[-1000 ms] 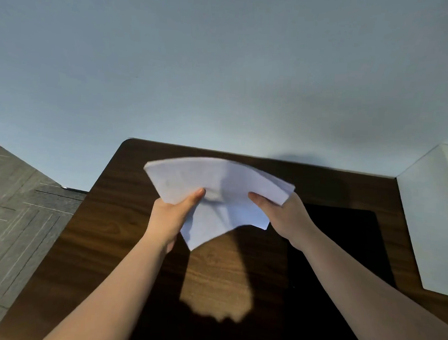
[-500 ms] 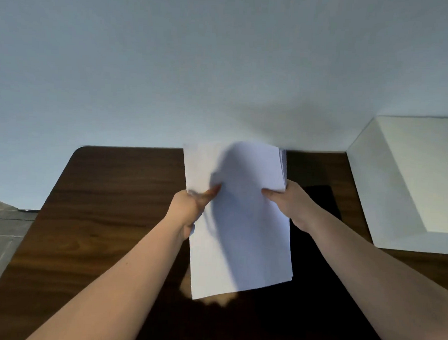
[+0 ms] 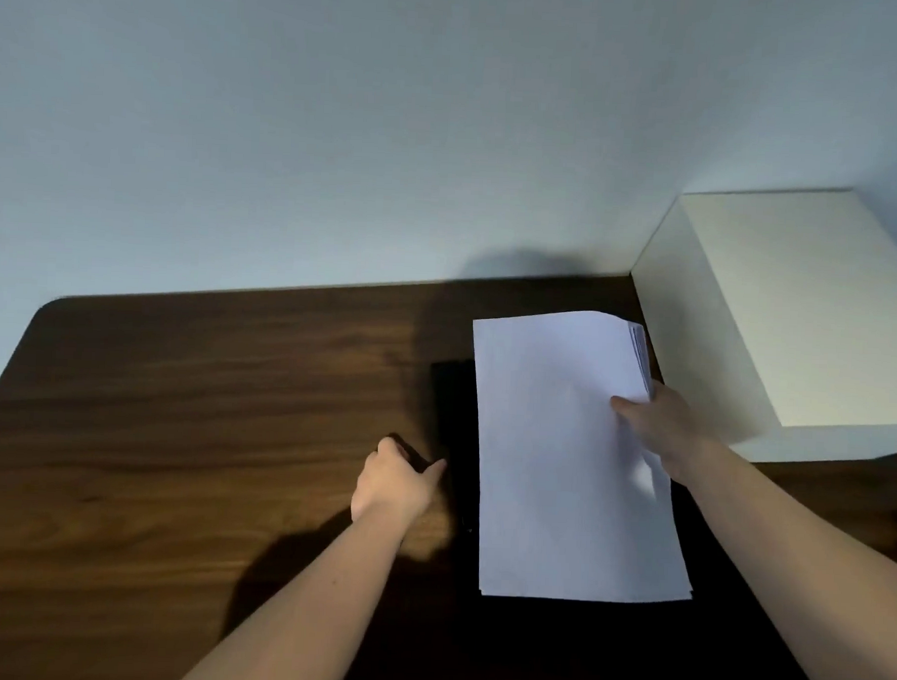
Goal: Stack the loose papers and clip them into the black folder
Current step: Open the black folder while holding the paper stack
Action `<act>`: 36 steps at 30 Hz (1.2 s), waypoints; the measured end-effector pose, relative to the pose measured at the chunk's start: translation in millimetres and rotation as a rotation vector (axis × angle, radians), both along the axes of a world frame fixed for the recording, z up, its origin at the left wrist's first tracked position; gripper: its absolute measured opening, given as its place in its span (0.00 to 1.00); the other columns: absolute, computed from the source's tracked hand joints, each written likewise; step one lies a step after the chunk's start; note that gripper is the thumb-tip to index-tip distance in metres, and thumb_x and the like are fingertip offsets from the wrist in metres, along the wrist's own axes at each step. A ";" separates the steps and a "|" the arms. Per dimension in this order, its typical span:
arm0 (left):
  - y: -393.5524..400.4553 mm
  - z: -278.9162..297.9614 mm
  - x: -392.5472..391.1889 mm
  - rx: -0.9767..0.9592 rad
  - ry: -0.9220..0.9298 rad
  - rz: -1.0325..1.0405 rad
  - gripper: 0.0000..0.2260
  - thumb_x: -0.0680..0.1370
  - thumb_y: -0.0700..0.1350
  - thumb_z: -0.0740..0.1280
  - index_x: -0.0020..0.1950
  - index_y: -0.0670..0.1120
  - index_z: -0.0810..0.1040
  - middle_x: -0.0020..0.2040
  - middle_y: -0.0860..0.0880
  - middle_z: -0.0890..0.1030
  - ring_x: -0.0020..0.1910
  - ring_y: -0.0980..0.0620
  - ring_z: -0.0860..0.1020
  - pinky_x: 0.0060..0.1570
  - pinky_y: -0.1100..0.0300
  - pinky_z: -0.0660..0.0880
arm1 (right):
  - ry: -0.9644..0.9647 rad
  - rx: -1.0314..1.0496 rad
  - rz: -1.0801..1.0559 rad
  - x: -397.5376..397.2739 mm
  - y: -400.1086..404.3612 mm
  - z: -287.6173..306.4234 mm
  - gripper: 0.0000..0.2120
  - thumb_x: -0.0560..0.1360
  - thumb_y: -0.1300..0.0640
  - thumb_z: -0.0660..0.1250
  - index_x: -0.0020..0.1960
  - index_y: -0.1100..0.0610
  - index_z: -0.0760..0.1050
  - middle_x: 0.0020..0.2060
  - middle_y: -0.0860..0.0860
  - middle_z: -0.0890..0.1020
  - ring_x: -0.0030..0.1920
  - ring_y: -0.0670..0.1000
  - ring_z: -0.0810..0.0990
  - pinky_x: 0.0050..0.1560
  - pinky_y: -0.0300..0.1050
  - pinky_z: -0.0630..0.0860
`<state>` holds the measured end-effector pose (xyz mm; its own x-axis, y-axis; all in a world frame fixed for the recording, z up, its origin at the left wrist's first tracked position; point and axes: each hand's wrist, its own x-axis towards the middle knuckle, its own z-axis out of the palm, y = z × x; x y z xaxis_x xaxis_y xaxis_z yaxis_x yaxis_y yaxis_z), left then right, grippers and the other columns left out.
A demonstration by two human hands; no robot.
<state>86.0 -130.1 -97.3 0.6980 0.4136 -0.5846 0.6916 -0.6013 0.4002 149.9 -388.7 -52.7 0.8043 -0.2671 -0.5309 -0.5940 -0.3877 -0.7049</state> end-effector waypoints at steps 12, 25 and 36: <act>-26.9 -10.2 16.7 0.155 -0.114 -0.046 0.21 0.75 0.61 0.63 0.56 0.45 0.73 0.55 0.46 0.77 0.53 0.47 0.76 0.47 0.50 0.78 | -0.017 -0.182 0.123 6.1 -5.8 -14.5 0.13 0.76 0.60 0.59 0.59 0.59 0.74 0.45 0.55 0.78 0.46 0.57 0.75 0.46 0.44 0.68; 99.8 4.7 44.4 0.204 0.146 0.287 0.43 0.66 0.62 0.73 0.72 0.42 0.61 0.71 0.38 0.67 0.70 0.37 0.65 0.66 0.41 0.67 | -0.028 -0.126 0.229 9.1 -0.2 -8.4 0.15 0.76 0.61 0.62 0.62 0.60 0.73 0.49 0.57 0.78 0.48 0.57 0.75 0.48 0.46 0.69; 15.5 7.2 30.7 0.155 -0.077 -0.272 0.39 0.72 0.66 0.62 0.77 0.52 0.52 0.78 0.39 0.53 0.76 0.36 0.55 0.71 0.41 0.60 | 0.017 -0.105 0.203 10.4 4.3 -19.9 0.20 0.76 0.60 0.62 0.67 0.61 0.69 0.58 0.60 0.78 0.51 0.56 0.73 0.52 0.47 0.70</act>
